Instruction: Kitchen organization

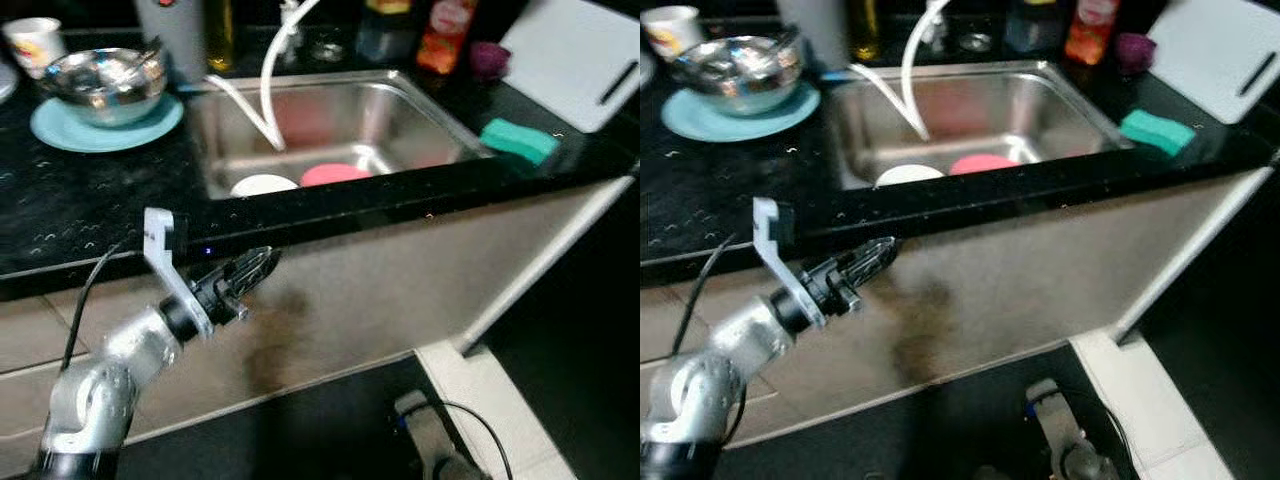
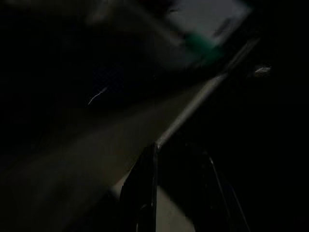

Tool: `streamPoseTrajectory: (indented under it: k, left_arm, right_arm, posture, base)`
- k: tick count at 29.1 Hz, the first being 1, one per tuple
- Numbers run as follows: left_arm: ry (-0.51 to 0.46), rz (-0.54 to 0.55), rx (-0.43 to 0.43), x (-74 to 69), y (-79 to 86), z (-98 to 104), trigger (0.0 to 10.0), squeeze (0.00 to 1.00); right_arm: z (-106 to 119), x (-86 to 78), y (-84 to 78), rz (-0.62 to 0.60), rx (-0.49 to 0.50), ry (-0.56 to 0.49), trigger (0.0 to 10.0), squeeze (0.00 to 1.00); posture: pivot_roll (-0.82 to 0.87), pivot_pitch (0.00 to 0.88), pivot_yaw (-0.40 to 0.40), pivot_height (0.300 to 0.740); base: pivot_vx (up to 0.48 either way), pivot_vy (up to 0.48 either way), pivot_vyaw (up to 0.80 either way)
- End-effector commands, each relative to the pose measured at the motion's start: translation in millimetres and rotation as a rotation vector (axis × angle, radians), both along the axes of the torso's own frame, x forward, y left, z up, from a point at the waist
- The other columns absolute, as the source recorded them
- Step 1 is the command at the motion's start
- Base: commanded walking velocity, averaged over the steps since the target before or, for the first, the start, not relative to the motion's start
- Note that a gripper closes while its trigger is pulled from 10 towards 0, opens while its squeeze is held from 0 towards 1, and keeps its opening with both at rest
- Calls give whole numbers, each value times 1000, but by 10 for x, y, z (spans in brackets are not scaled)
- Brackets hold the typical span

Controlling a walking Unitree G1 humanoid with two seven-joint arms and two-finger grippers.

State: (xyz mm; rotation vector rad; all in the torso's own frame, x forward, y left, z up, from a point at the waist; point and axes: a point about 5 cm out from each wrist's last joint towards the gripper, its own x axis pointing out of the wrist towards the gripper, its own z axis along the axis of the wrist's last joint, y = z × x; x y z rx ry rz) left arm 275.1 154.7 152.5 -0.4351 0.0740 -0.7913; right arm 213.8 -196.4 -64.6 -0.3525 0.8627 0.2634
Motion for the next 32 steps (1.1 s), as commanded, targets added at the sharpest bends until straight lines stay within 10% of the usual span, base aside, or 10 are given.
streamPoseTrajectory:
  k: [1,13,15,25,30,31,32]
  left_arm:
    - [38,24,39,0,47,-141,10000,0]
    - [421,93,375,-280,287,-1304,10000,0]
    - [571,143,540,-419,353,-1672,10000,0]
    - [612,299,730,-405,376,-1943,10000,0]
    - [647,312,749,-368,300,-1987,10000,0]
    - [667,322,762,-376,289,-2014,10000,0]
    - [667,322,762,-376,289,-2014,10000,0]
  right_arm:
    - [-29,-51,-26,-2,-8,25,10000,0]
    - [-36,-61,-27,-3,-11,35,10000,0]
    - [-36,-60,-26,-1,-11,37,10000,0]
    - [-29,-53,14,-2,54,30,10000,0]
    - [-9,-60,177,-4,335,44,10000,0]
    - [388,323,-50,93,554,-73,10000,0]
    - [388,323,-50,93,554,-73,10000,0]
  posture:
    - [37,128,-56,740]
    - [31,135,-53,740]
    - [31,137,-54,740]
    - [28,125,-55,740]
    - [21,120,-49,740]
    - [16,119,-48,740]
    - [16,119,-48,740]
  base:
    - [0,0,794]
    - [0,0,794]
    - [0,0,794]
    - [0,0,794]
    - [0,0,539]
    - [0,0,0]
    - [0,0,0]
